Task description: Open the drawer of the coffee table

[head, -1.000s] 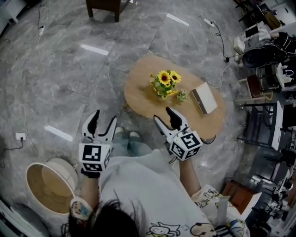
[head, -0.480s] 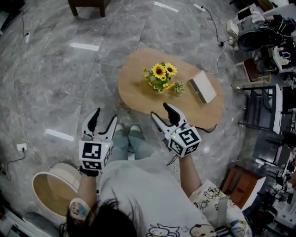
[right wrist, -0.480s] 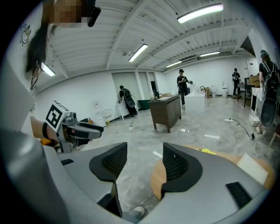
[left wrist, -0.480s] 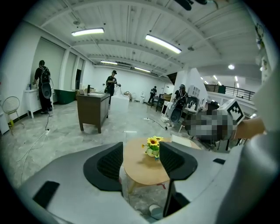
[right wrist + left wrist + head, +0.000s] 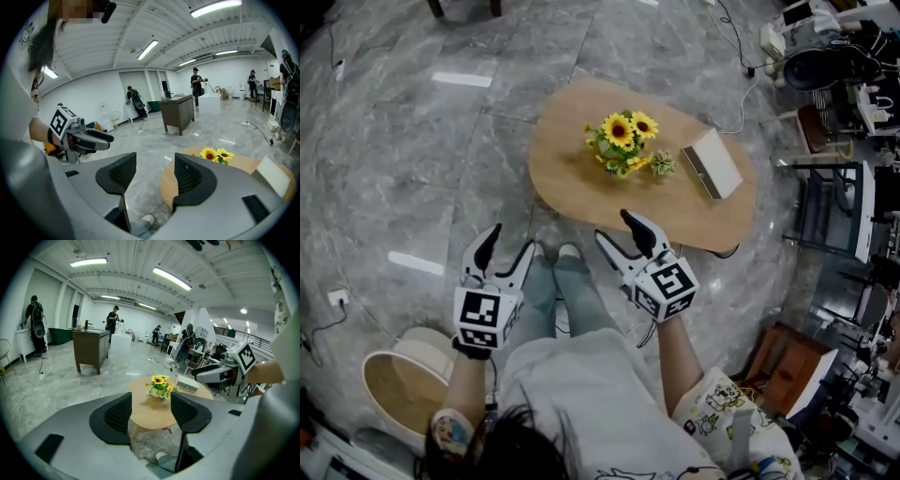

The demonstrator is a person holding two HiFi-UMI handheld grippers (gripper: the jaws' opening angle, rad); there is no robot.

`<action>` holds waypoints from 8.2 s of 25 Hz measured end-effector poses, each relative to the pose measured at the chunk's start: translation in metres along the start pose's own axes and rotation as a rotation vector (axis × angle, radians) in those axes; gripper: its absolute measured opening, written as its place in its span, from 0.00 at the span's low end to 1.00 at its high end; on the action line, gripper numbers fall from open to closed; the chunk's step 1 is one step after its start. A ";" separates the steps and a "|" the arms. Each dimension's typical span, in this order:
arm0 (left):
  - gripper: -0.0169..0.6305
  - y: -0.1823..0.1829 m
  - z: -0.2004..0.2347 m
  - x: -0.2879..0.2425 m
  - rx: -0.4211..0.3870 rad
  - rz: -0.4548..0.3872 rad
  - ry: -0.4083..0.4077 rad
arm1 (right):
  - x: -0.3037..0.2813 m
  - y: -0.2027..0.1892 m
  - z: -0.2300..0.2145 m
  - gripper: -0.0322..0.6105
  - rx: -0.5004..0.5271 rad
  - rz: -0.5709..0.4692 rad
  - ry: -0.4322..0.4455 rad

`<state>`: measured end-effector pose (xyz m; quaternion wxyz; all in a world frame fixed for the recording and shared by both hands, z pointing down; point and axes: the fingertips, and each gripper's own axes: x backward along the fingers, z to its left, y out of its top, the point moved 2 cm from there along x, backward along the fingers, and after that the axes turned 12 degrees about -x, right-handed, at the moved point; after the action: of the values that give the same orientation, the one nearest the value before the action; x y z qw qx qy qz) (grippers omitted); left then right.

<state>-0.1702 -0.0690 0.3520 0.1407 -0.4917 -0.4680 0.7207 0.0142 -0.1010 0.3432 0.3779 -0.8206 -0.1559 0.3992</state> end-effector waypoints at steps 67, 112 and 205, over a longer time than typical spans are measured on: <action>0.28 -0.291 -0.031 -0.321 -0.501 0.276 -0.440 | -0.125 -0.260 -0.098 0.39 0.005 0.298 0.022; 0.16 -0.318 -0.047 -0.280 -0.838 0.355 -0.616 | -0.136 -0.317 -0.115 0.39 0.200 0.521 -0.060; 0.19 -0.419 -0.102 -0.182 -0.743 0.581 -0.413 | -0.104 -0.455 -0.086 0.17 0.568 0.778 0.024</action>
<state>-0.1052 0.0837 0.7897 -0.3449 -0.4658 -0.5545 0.5972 0.0358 0.1012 0.7718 0.4114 -0.6868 0.2825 0.5284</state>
